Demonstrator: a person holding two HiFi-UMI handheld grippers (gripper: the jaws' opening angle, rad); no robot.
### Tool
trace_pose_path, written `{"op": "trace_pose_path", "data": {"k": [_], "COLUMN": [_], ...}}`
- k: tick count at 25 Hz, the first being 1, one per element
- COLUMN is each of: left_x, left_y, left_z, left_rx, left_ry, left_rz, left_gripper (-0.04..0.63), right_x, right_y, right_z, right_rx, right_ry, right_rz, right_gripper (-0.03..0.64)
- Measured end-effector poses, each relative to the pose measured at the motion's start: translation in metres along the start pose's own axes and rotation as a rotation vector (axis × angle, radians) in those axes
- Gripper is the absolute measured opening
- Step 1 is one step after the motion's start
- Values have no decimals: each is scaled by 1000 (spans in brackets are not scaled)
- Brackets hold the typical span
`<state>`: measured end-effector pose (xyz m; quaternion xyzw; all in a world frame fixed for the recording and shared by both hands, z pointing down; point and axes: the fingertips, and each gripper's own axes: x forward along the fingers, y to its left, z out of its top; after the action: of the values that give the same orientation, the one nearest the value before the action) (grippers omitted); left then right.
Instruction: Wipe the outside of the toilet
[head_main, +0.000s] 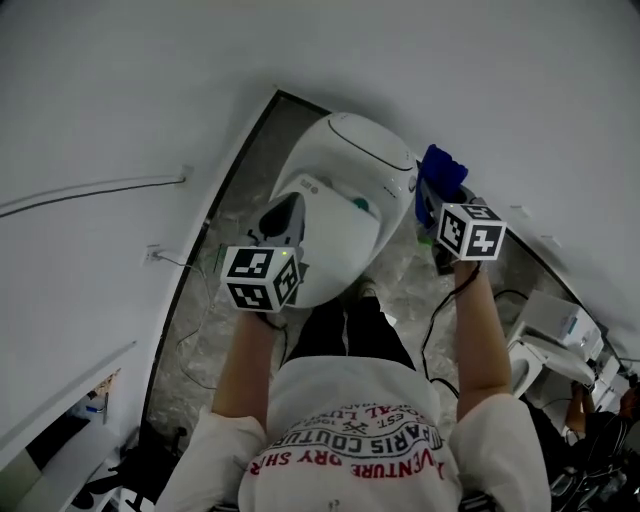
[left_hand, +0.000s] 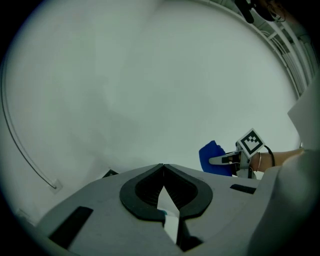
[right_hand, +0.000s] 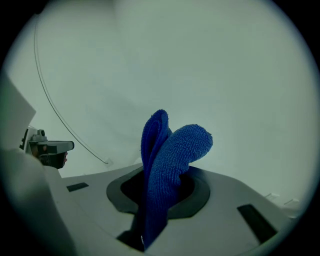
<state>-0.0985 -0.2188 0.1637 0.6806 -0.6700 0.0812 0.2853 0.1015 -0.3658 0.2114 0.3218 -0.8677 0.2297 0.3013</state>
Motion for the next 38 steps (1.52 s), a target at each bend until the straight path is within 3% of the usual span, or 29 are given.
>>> {"op": "trace_pose_path", "data": {"k": [5,11,18,24,31,38], "left_x": [52,101,151,178,175,173], "left_y": [16,35,47,58,74,84], "left_z": [-19,-41,-82,-103,-124,-146], "left_rx": [-16,-49,-180,-218,-308,-351], "left_ry": [64,104,150,169,139,132], "left_rz": [3,98,164,205,287,303], "left_gripper": [8,8,8,8,8,8], "right_x": [70,132,191,239,265,289], "right_y": [-24,-49,-75,-69,-48,-17], "right_z": [-11,-30,-53,-47,-36,-22], "right_rx": [-67,-136,-253,-307,-459,-730], "right_ry": [135,298,433,482,521,494], "right_rz": [37,92,153,275,331,367], "right_gripper": [72,72,72,72,72,72]}}
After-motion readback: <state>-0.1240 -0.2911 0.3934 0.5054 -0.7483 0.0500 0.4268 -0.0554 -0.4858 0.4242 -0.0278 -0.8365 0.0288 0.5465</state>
